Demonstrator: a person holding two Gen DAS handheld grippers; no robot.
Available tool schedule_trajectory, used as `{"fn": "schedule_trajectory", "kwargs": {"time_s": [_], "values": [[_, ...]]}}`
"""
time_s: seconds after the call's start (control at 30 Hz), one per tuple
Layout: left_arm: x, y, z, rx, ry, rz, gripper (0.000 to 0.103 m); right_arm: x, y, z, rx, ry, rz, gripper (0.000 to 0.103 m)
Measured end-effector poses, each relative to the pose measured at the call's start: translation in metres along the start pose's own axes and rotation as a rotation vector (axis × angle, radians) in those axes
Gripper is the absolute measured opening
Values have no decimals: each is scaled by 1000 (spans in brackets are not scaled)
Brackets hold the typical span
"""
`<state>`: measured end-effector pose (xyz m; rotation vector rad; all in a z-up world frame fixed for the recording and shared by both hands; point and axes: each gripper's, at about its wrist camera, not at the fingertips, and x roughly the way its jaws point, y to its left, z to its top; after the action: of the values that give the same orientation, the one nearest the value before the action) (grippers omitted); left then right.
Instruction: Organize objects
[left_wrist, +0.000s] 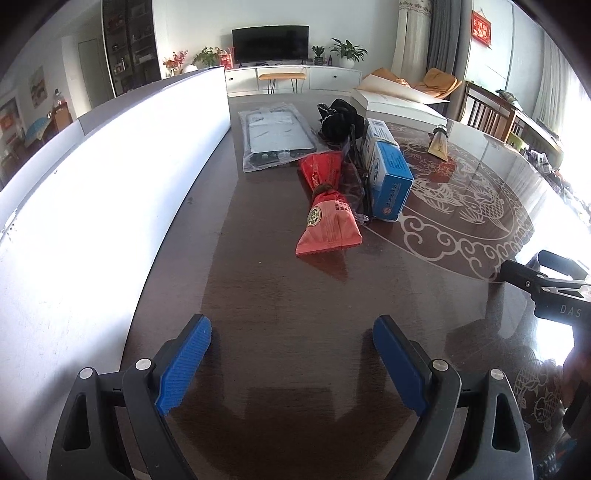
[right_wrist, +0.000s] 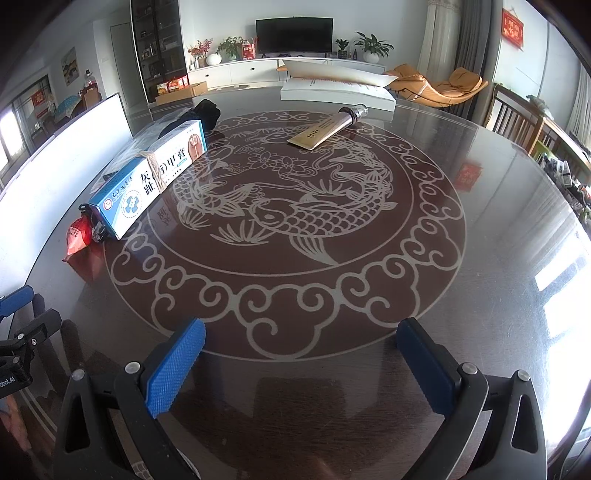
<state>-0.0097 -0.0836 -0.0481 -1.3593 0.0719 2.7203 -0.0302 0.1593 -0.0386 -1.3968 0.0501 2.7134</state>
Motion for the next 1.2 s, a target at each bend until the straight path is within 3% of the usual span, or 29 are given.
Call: {"fn": "schedule_trajectory", "kwargs": {"time_s": [0.37, 0.63, 0.93, 1.2], "values": [[0, 0, 0, 3, 2, -4, 91, 0, 0, 0, 1, 0, 0, 103], [-2, 7, 1, -22, -5, -66, 96, -3, 0, 1, 1, 0, -1, 103], [13, 18, 40, -35, 20, -97, 96, -3, 0, 1, 6, 0, -6, 103], [36, 18, 65, -80, 26, -55, 95, 1, 0, 0, 7, 0, -6, 103]]}}
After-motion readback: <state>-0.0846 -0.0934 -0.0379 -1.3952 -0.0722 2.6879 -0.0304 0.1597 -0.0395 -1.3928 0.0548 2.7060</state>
